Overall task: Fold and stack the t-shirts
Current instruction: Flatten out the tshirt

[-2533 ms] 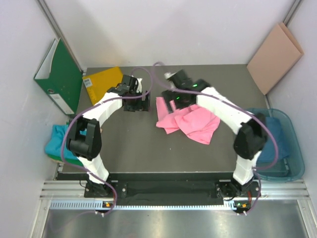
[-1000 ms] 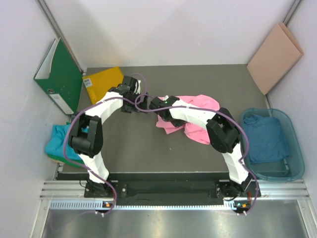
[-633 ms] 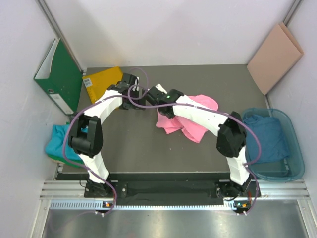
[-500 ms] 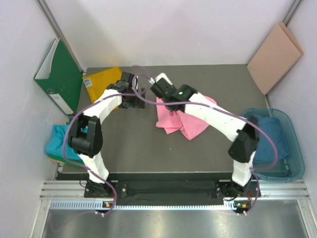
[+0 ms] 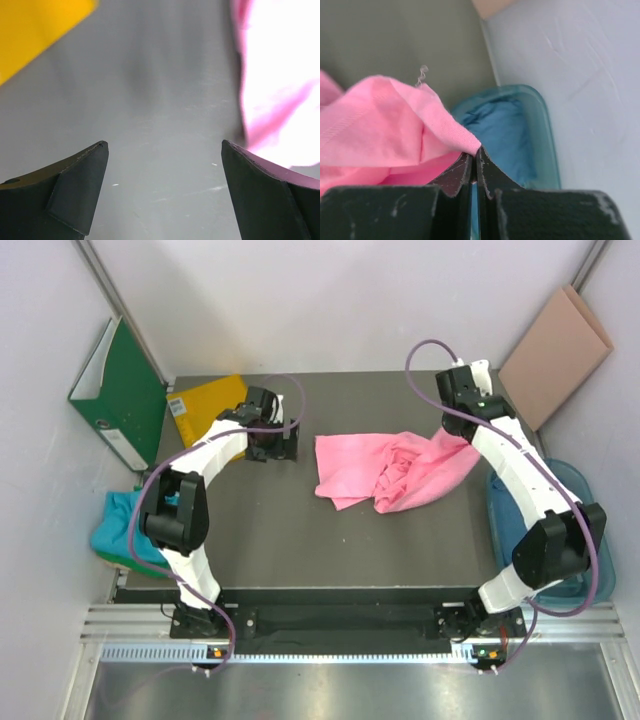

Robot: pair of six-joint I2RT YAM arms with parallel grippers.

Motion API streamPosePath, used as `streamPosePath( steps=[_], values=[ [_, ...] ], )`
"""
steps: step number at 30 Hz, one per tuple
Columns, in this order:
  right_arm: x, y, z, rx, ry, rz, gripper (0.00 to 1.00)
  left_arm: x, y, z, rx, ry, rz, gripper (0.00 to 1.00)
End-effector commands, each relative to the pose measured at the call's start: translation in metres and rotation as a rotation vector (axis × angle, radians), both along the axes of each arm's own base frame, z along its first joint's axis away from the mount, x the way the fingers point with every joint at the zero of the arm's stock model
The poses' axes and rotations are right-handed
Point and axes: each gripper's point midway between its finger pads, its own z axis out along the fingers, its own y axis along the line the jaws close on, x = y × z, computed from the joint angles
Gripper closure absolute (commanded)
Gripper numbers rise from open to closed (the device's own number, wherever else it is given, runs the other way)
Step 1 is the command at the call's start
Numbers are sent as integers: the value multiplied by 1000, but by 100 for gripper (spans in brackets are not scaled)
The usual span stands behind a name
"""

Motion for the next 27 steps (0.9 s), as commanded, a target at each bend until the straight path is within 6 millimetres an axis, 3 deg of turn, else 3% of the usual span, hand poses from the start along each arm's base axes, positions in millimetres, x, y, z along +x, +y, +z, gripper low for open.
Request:
streamPosePath(
  steps=[1,3,6,7,9,10,13,18,19,20,21,23,24,25,26,27],
  values=[
    [-3,-43,8,-112,-31,-146,100,-3,-40,11,-176,2,-115,1],
    [-2,-59,6,-169,-33,-214,100,-5,-51,10,-209,10,-155,1],
    [2,-77,1,-217,-27,-302,75,-13,-72,4,-286,50,-231,1],
    [2,-80,-1,-219,-24,-317,83,-16,-81,-2,-313,79,-251,1],
    [7,-87,-2,-215,-40,-355,83,-22,-90,-10,-352,128,-273,1],
    [8,-89,-1,-211,-47,-366,72,-22,-92,-20,-364,165,-273,1],
    [14,-87,5,-189,-75,-378,59,-33,-97,-39,-387,273,-274,1],
    [14,-83,18,-157,-114,-361,48,-48,-99,-54,-412,352,-281,1],
    [14,-83,19,-155,-120,-362,41,-50,-99,-55,-415,356,-285,4],
    [12,-83,20,-152,-124,-360,38,-51,-100,-55,-426,361,-288,8],
    [10,-83,24,-146,-132,-357,27,-54,-102,-55,-435,368,-296,24],
    [8,-82,25,-140,-139,-346,18,-56,-103,-55,-442,373,-301,47],
    [6,-82,28,-137,-148,-345,8,-58,-105,-56,-448,383,-307,75],
    [4,-82,27,-137,-146,-345,4,-59,-104,-56,-448,392,-304,88],
    [3,-82,30,-133,-156,-346,0,-60,-105,-56,-447,397,-307,100],
    [2,-82,30,-132,-156,-343,0,-61,-105,-57,-447,404,-307,100]
  ],
)
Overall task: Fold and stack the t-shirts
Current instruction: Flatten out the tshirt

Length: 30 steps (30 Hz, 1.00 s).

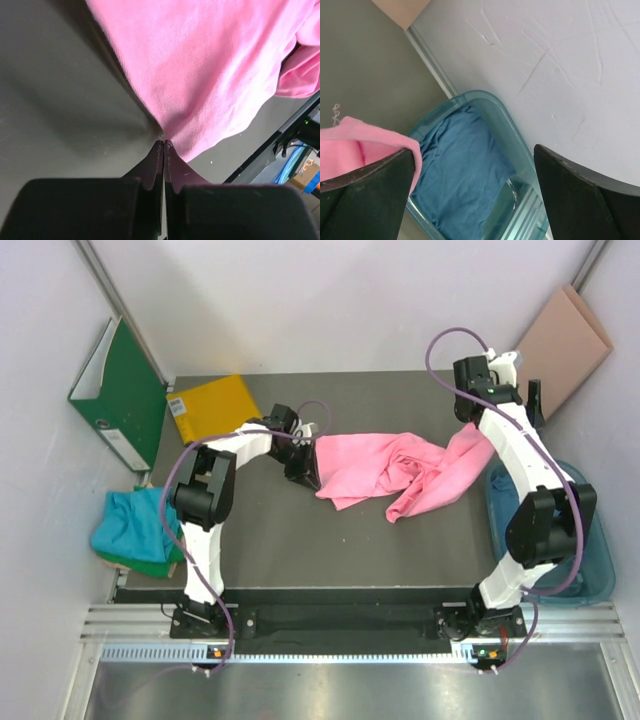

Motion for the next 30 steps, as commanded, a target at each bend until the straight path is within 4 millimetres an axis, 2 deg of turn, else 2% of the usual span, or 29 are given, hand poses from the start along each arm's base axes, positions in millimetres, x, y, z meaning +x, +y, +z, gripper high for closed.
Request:
streamPosePath(
  steps=[1,5,8,11,16,23,24,26,27,30],
  values=[
    [-10,0,33,9,-117,-1,0,-11,-4,1,-25,36,-35,100],
    [-10,6,39,23,-135,22,0,-7,4,9,13,-6,-23,100],
    [-13,10,45,28,-153,40,0,2,8,27,41,-80,0,100],
    [-15,12,49,35,-174,56,0,14,11,55,46,-167,33,100],
    [-17,11,52,23,-177,62,0,19,8,80,12,-204,44,100],
    [-16,11,54,26,-183,68,0,4,8,72,10,-136,25,100],
    [-16,12,56,31,-189,74,0,2,9,69,11,-123,28,77],
    [-15,14,57,47,-200,86,0,-3,10,65,19,-106,29,24],
    [-14,15,58,56,-204,96,0,-4,12,63,24,-106,33,3],
    [-14,19,59,80,-219,119,0,-5,12,61,23,-104,38,1]
  ],
)
